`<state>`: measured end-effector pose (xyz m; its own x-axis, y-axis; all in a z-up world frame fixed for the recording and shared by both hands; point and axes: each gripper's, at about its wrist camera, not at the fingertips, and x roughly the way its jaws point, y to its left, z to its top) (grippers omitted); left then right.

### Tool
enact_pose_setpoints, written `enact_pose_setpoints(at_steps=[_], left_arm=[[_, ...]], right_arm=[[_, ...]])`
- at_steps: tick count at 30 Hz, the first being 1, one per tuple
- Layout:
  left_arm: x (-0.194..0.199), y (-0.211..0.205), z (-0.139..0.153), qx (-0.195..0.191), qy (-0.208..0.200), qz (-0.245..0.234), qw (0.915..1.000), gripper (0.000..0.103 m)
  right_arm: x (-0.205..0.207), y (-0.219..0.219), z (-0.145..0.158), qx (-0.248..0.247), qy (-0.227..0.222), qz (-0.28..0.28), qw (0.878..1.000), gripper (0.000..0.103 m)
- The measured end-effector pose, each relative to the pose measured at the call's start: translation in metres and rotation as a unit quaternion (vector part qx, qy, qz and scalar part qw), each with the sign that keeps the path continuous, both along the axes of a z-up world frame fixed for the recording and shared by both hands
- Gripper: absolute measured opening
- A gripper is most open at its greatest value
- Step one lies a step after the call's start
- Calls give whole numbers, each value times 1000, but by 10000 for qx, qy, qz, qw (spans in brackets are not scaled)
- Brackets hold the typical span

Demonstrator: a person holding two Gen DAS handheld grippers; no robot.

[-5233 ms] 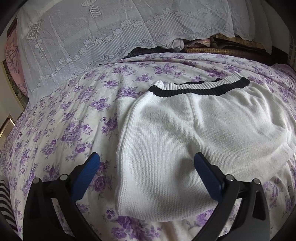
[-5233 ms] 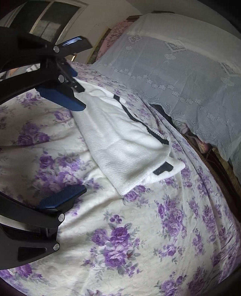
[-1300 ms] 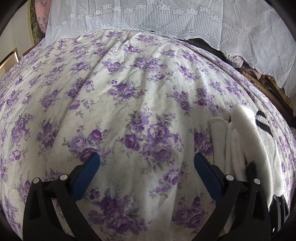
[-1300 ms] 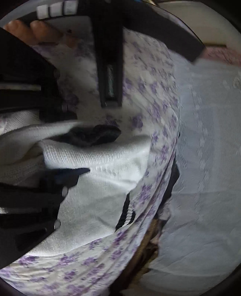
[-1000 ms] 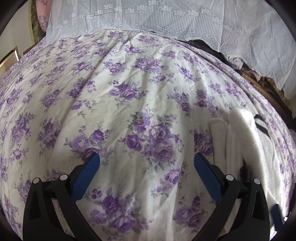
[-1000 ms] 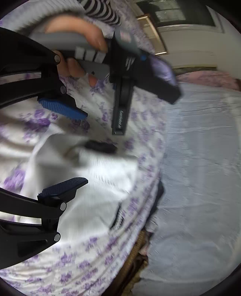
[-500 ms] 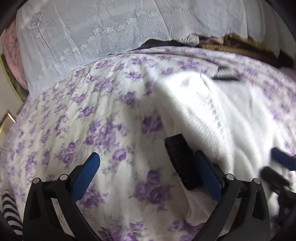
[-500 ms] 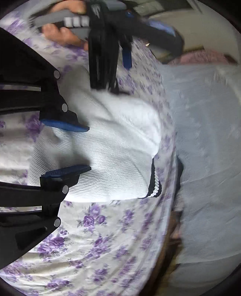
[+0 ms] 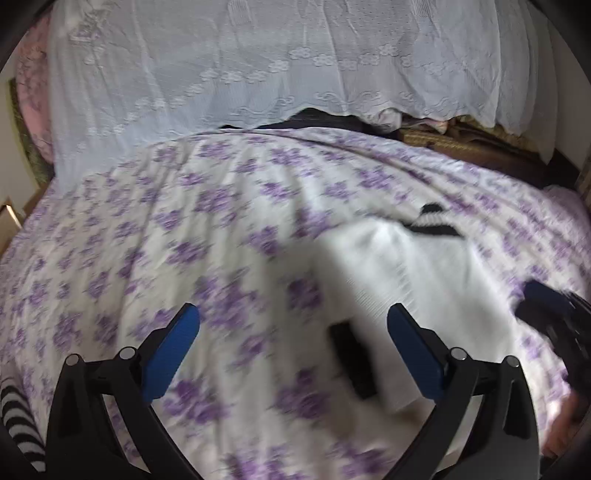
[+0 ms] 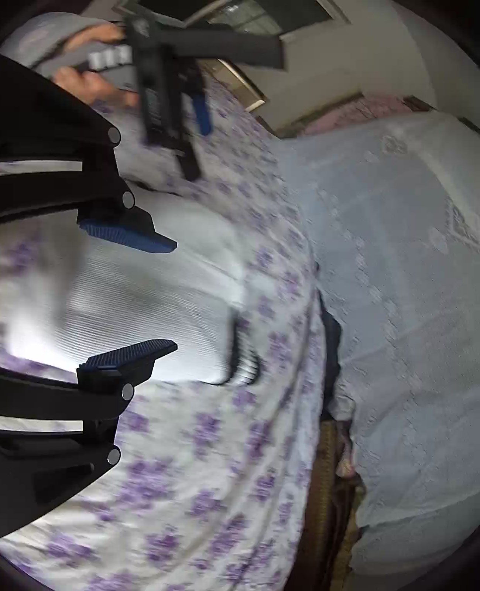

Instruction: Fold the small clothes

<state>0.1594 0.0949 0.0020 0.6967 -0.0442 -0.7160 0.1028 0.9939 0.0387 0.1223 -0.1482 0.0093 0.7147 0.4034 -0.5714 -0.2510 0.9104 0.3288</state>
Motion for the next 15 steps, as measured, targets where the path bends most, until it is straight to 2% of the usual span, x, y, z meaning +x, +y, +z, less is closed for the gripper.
enact_pose_setpoints(at_steps=[2,4,6,7,8,9,10,11,15], left_arm=[[16,-13,3,76,23,-9,10000,99],[32,-23,-6,204,100,40,9997,99],[55,-31,-35,349,439,82,9984,99],[64,-34,-53,478,614,83,9969,99],[68,-32,-70,405,550,50,9977,99],[66,-27,-75,182,304,14,9994,99],[65,-24,-76,62,233,-9,9997,99],[67,-24,-73,34,310,-35,9995,99],[64,-24,-74,45,208,-69,9997,99]], right_arm=[[28,0,5,154,61,-83,9998,49],[52,3,3,182,189,-135,9996,49],[76,6,-14,93,443,-190,9988,49],[92,8,-36,-72,723,-228,9971,49],[100,8,-53,-94,889,-231,9957,50],[106,4,-70,39,1009,-208,9947,50],[104,-9,-72,531,904,-193,9943,50],[102,-15,-71,718,967,-200,9925,50],[95,-17,-67,790,858,-127,9931,53]])
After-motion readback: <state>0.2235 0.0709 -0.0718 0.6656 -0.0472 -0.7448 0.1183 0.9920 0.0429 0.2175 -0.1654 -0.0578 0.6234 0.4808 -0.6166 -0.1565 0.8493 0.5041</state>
